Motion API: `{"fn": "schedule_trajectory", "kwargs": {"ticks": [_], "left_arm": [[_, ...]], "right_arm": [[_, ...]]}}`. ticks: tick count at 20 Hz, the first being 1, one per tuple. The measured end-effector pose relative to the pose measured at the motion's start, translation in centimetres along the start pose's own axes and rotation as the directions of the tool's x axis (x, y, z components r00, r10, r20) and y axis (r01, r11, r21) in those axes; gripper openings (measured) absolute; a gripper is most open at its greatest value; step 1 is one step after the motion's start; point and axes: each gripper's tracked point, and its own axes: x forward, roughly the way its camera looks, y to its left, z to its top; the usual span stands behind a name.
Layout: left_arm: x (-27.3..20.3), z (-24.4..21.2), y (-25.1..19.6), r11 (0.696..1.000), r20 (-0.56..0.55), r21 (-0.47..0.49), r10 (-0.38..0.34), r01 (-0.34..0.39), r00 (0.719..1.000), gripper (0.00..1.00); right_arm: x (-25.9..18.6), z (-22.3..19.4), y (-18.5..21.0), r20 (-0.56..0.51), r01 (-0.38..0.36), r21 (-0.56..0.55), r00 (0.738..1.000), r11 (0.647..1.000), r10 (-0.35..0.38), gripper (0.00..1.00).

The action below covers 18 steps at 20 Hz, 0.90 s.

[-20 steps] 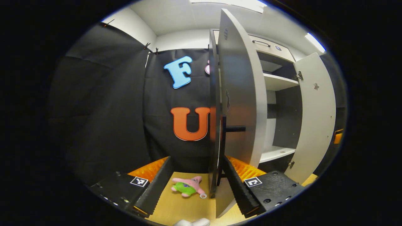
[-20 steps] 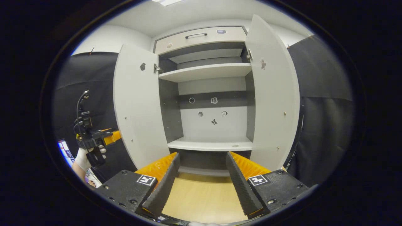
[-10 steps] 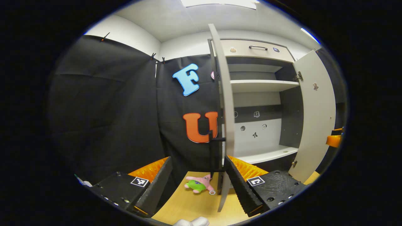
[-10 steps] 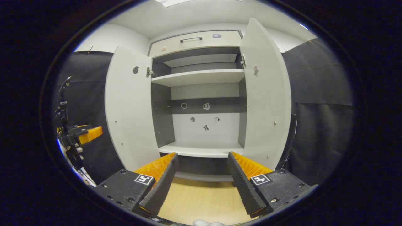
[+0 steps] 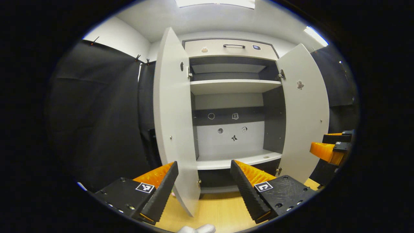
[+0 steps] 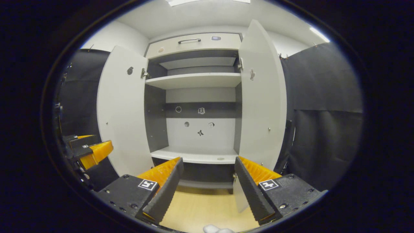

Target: Open the right door of the double-door shoe cabinet with the right hand, and open the left door with the left hand.

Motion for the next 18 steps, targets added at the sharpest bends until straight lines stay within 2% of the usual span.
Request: {"fn": "schedule_trajectory", "kwargs": {"ticks": [6, 7, 8, 10, 11, 18], "left_arm": [[0.2, -1.2, -1.1, 0.999, -0.022, -0.030, -0.019, 0.019, 1.000, 0.96], [0.3, -1.3, -1.0, 0.999, -0.023, -0.028, -0.019, 0.018, 1.000, 1.00], [0.3, -1.2, -0.8, 1.000, -0.021, -0.026, -0.018, 0.017, 1.000, 0.96], [0.3, -1.0, -0.6, 1.000, -0.013, -0.019, -0.016, 0.015, 1.000, 1.00], [0.3, -1.0, -0.5, 1.000, -0.009, -0.018, -0.015, 0.014, 1.000, 0.96], [0.2, -1.1, -0.1, 0.999, -0.021, -0.039, -0.023, 0.023, 1.000, 0.96]], "right_arm": [[-0.4, -0.5, -1.0, -0.005, 0.035, -0.014, 0.999, 0.999, -0.035, 0.99], [-0.4, -0.6, -0.9, -0.007, 0.035, -0.011, 0.999, 0.999, -0.035, 0.99], [-0.4, -0.6, -0.8, -0.011, 0.033, -0.005, 0.999, 0.999, -0.033, 0.99], [-0.4, -0.4, -0.9, -0.011, 0.035, 0.007, 0.999, 0.999, -0.035, 0.99], [-0.3, -0.4, -1.0, -0.010, 0.040, 0.009, 0.999, 0.999, -0.040, 0.99], [-0.3, 0.1, -1.0, 0.003, 0.052, 0.017, 0.999, 0.998, -0.052, 0.99]]}}
